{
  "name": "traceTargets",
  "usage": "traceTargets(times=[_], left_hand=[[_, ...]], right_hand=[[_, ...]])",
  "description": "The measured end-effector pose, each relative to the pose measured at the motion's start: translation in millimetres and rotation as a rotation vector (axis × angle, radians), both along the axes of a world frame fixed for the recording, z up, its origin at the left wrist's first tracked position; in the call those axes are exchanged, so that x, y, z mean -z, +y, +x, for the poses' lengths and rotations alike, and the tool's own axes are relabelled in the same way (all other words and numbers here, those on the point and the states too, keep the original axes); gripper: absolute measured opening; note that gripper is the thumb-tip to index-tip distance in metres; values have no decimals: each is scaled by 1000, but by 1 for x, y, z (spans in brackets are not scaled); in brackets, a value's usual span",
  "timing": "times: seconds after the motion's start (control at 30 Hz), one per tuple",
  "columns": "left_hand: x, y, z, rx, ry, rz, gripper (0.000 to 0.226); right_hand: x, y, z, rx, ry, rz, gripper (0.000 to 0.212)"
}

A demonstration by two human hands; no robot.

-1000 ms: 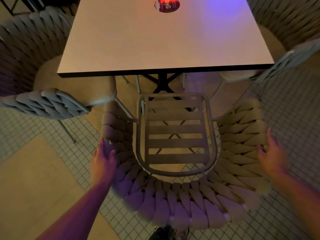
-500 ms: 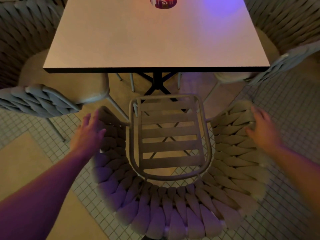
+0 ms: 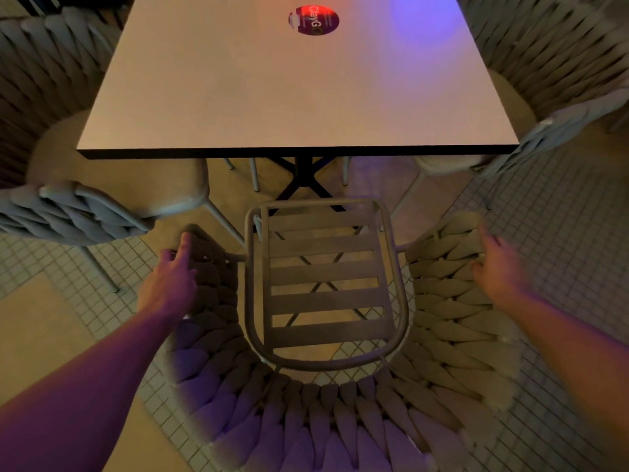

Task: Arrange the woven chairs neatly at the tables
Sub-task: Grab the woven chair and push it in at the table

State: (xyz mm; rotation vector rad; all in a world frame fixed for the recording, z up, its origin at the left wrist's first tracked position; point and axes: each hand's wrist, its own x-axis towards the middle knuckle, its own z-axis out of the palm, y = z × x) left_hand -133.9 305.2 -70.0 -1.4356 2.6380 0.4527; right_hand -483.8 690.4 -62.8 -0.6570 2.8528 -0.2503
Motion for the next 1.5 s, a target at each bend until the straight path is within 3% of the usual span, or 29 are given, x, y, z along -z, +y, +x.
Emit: traceTargets(times=[1.07,1.23,1.37,1.5], left_hand=[[-1,-32,8,24,-16,-22,74],[-13,-19,2,8,-129,-35,73],[-30,15,-7,205,-163,-157,72],[-49,73,-27,332,-117,-46,66]], right_hand=[[4,-22,15,22,-26,-17,71],[-3,-29,42,89,-25,61,71],[-15,-26,71,93,-17,67,68],[-28,-8,100,52,-56,35,67]])
